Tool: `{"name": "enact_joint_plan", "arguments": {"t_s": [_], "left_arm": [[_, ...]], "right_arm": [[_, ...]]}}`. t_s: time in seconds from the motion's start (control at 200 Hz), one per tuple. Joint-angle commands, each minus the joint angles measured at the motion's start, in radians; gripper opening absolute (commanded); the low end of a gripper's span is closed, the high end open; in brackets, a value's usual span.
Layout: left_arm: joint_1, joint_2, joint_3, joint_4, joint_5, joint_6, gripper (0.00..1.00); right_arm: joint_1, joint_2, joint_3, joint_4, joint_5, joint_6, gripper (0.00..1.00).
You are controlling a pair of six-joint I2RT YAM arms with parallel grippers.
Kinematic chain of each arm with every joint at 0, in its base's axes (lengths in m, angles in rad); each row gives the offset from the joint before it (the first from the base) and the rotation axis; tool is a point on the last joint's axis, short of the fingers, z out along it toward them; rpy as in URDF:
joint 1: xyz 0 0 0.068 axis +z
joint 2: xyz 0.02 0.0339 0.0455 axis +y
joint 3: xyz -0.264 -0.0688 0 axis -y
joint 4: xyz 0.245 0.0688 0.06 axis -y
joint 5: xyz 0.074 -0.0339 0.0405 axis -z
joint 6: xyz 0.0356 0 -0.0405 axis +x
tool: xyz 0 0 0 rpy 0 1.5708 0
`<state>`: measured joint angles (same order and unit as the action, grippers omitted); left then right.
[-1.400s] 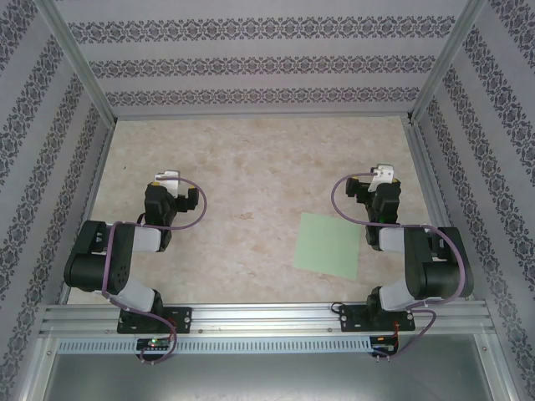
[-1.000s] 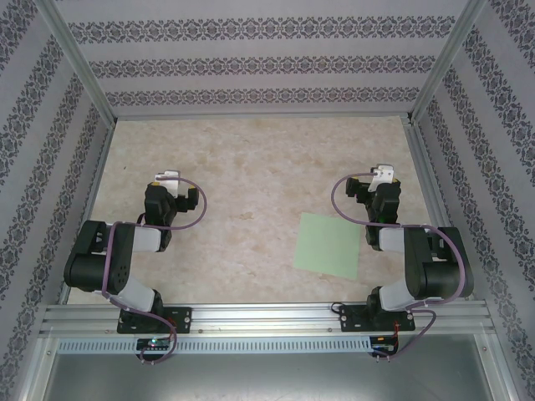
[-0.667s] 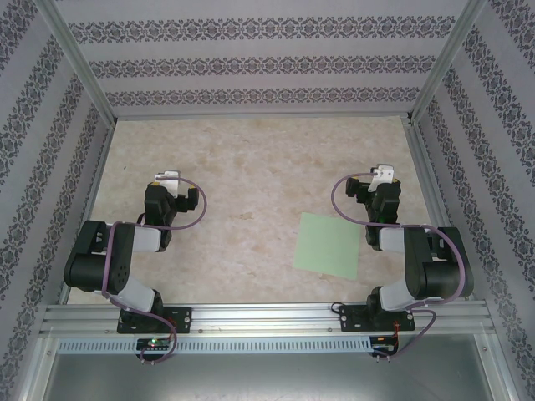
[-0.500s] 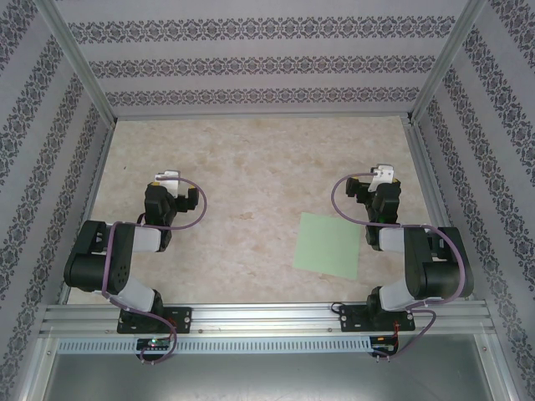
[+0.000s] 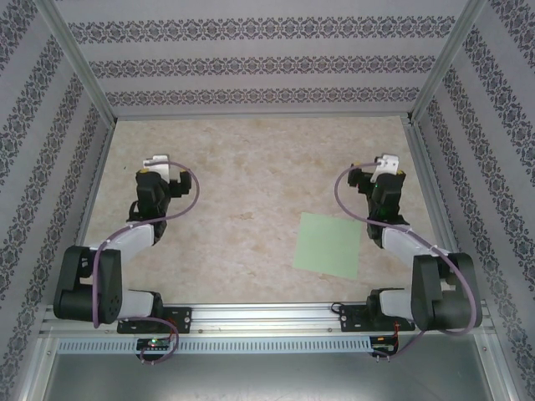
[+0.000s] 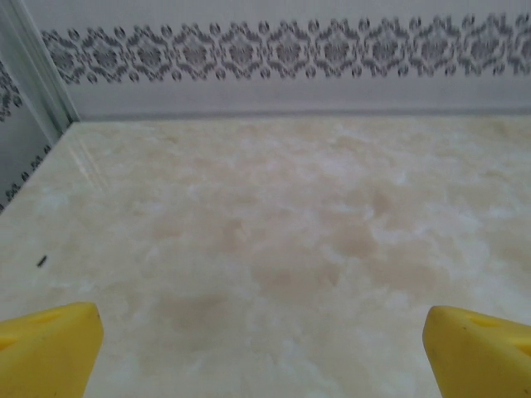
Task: Fold a paper plane with a square sheet of paper (pick it up from the middle)
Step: Move the square sheet of paper to the center of the table.
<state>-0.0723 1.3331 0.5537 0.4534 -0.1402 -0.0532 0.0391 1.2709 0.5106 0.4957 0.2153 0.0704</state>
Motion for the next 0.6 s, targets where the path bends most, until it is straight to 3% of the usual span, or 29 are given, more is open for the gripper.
{"name": "enact_joint_plan", "arguments": {"t_s": [0.0, 0.28, 0.465, 0.594], "left_arm": [[0.009, -0.045, 0.101, -0.283, -0.037, -0.103, 1.00], [0.009, -0.072, 0.304, -0.597, 0.031, -0.185, 1.00], [0.009, -0.069, 0.339, -0.593, 0.127, -0.220, 1.00], [0.010, -0.060, 0.366, -0.607, 0.147, -0.254, 1.00]], "right_arm": [[0.004, -0.053, 0.131, -0.375, 0.063, 0.190, 0.98], [0.037, -0.131, 0.271, -0.832, -0.121, 0.413, 0.98], [0.058, -0.198, 0.272, -1.117, -0.201, 0.530, 0.98], [0.105, -0.230, 0.215, -1.175, -0.281, 0.610, 0.98]]}}
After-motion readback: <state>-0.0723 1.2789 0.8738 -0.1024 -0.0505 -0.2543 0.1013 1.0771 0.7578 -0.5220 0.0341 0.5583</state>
